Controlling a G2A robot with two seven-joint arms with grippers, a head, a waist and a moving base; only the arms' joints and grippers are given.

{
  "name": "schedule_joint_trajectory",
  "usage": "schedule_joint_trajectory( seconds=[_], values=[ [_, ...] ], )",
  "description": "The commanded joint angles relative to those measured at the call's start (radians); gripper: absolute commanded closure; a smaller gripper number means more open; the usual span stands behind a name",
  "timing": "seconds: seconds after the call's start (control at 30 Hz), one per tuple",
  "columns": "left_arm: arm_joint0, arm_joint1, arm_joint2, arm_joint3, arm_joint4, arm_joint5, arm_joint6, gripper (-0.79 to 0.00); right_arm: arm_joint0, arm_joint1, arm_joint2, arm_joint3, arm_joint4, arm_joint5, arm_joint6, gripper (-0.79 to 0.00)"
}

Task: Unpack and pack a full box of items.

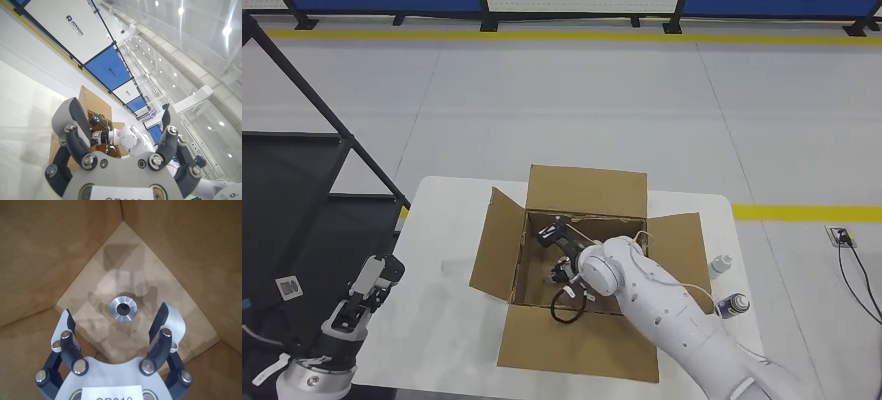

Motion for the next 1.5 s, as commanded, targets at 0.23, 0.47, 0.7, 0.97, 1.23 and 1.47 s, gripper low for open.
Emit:
schedule_joint_trajectory(
  seconds=[0.23, 0.47, 0.7, 0.97, 1.23, 1.47],
  values=[
    [0.000, 0.000, 0.000, 0.000, 0.000, 0.000, 0.000, -0.785, 0.043, -0.058, -0.034, 0.146, 0.025, -0.015, -0.038, 0.000],
    [0.000, 0.000, 0.000, 0.000, 0.000, 0.000, 0.000, -0.785, 0.066, -0.067, -0.005, 0.182, 0.043, -0.044, -0.071, 0.000],
    [0.000, 0.000, 0.000, 0.000, 0.000, 0.000, 0.000, -0.785, -0.011, 0.015, 0.137, -0.034, 0.003, -0.069, -0.098, 0.000],
    [0.000, 0.000, 0.000, 0.000, 0.000, 0.000, 0.000, -0.785, -0.557, 0.184, 0.549, -0.939, -0.289, 0.060, 0.000, 0.000],
    [0.000, 0.000, 0.000, 0.000, 0.000, 0.000, 0.000, -0.785, -1.096, 0.228, 0.927, -1.413, -0.282, 0.104, -0.163, 0.000],
    [0.000, 0.000, 0.000, 0.000, 0.000, 0.000, 0.000, -0.785, -1.384, 0.227, 1.171, -1.420, -0.092, 0.070, -0.356, 0.000]
  ],
)
